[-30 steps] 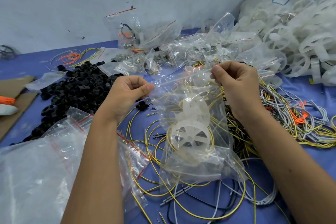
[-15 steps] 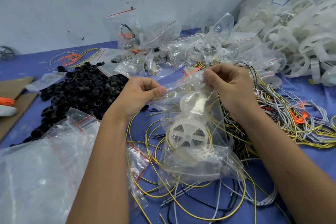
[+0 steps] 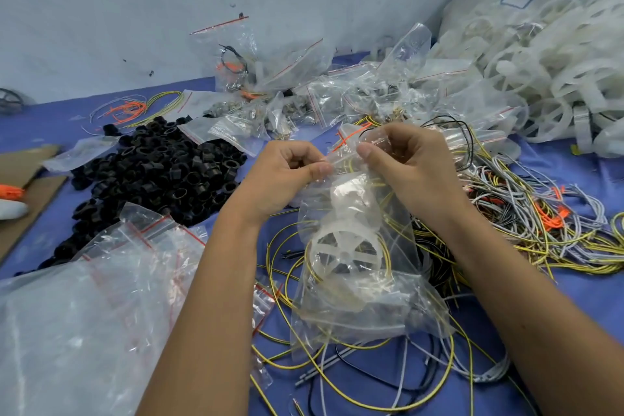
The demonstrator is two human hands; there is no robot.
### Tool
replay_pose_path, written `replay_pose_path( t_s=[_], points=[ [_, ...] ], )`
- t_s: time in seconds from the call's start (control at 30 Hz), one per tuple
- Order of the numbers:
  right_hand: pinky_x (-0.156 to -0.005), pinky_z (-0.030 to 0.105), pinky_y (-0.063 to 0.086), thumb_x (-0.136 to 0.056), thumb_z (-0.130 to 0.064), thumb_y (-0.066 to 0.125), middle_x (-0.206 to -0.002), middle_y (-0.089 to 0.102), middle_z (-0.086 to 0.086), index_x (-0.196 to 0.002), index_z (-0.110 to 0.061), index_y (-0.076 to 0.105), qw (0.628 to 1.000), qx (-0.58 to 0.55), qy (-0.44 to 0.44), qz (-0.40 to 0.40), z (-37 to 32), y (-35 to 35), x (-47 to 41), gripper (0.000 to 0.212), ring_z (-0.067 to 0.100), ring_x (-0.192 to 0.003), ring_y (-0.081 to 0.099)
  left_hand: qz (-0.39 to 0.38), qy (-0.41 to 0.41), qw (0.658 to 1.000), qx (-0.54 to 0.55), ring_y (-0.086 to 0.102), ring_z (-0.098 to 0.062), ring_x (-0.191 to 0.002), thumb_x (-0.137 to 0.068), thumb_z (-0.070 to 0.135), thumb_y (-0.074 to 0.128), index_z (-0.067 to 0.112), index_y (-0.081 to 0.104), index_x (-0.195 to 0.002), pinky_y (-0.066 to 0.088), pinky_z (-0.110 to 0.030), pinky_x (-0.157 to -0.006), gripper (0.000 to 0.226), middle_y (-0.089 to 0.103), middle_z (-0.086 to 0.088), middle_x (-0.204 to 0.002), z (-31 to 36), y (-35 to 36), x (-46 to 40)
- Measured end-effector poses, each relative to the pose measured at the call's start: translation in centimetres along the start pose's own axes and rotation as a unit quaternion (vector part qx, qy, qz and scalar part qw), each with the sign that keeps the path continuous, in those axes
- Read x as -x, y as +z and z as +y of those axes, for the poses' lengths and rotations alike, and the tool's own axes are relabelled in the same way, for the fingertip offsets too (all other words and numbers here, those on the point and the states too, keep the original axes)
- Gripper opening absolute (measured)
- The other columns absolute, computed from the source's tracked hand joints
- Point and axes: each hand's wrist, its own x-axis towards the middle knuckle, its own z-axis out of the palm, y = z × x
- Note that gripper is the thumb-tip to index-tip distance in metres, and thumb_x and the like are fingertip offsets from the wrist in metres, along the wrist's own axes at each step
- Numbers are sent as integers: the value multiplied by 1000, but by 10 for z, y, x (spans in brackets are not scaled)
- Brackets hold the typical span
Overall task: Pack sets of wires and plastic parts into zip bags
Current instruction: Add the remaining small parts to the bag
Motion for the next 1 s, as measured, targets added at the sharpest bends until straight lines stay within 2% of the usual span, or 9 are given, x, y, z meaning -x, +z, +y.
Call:
replay_pose_path(
  t_s=[0.13,0.27,0.4,0.5,0.6,0.7,0.8,0.93,1.0],
  points=[
    [-57,25,47,-92,-10,76,-66,69,1,-84,-12,75,998,-14,-23,48,-1,3,1,8,8,-59,59,36,16,998,45,52,-19,-64,-90,6,75,13,75,-77,43,-30,-62,14,65,-14,-68,4,6,-1],
    [-60,34,53,-96,-19,72,-73,71,0,-87,-11,72,991,1,-21,136,-2,-4,0,12,12,-64,63,31,-25,989,146,62,-9,-55,-94,21,74,16,70,-92,50,-18,-51,6,70,1,-70,5,13,-2],
    [-47,27,48,-101,-21,66,-71,67,-1,-85,-19,63,969,-39,-9,242,-4,-8,-2,16,13,-53,59,-82,-129,963,224,68,-15,-59,-76,45,88,1,58,-117,56,-24,-53,67,74,-5,-80,3,6,3],
    [-40,24,43,-102,-20,62,-71,67,3,-87,-16,59,961,-71,3,266,-4,-6,-2,16,16,-43,56,-193,-158,954,165,71,-15,-70,-52,58,95,11,61,-120,59,-27,-61,89,75,1,-87,3,3,10],
    [-44,20,44,-102,-18,63,-70,68,-2,-92,-9,62,963,-55,13,265,-3,-5,-2,13,7,-47,57,-229,-164,955,93,66,-26,-97,-56,46,94,13,59,-135,57,-40,-77,92,74,-8,-112,7,9,11],
    [-55,21,49,-102,-19,64,-69,70,-6,-95,-5,64,971,-77,60,219,-5,-7,-5,16,6,-57,60,-196,-122,969,92,69,-31,-98,-63,32,88,11,69,-119,55,-50,-87,63,73,-22,-111,11,13,8],
    [-64,32,55,-102,-34,61,-77,74,-2,-92,-13,69,984,-99,100,113,-11,-7,-5,25,15,-69,68,-145,-74,976,143,73,-26,-83,-66,19,90,21,77,-91,57,-41,-82,28,76,-11,-90,5,9,7],
    [-61,20,55,-92,-75,46,-72,70,-13,-74,-31,69,993,-14,99,-66,-17,-9,-4,53,5,-64,66,-19,-62,971,231,66,-26,-78,-71,7,82,19,79,-87,53,-34,-75,20,77,-8,-85,-5,2,6],
    [-76,26,61,-82,-86,48,-99,76,-19,-99,-46,71,979,-24,130,-157,-21,-8,-5,49,5,-88,74,37,-80,959,271,71,-26,-79,-73,7,83,11,79,-93,57,-34,-73,21,77,-12,-90,-4,-3,3]
  ],
)
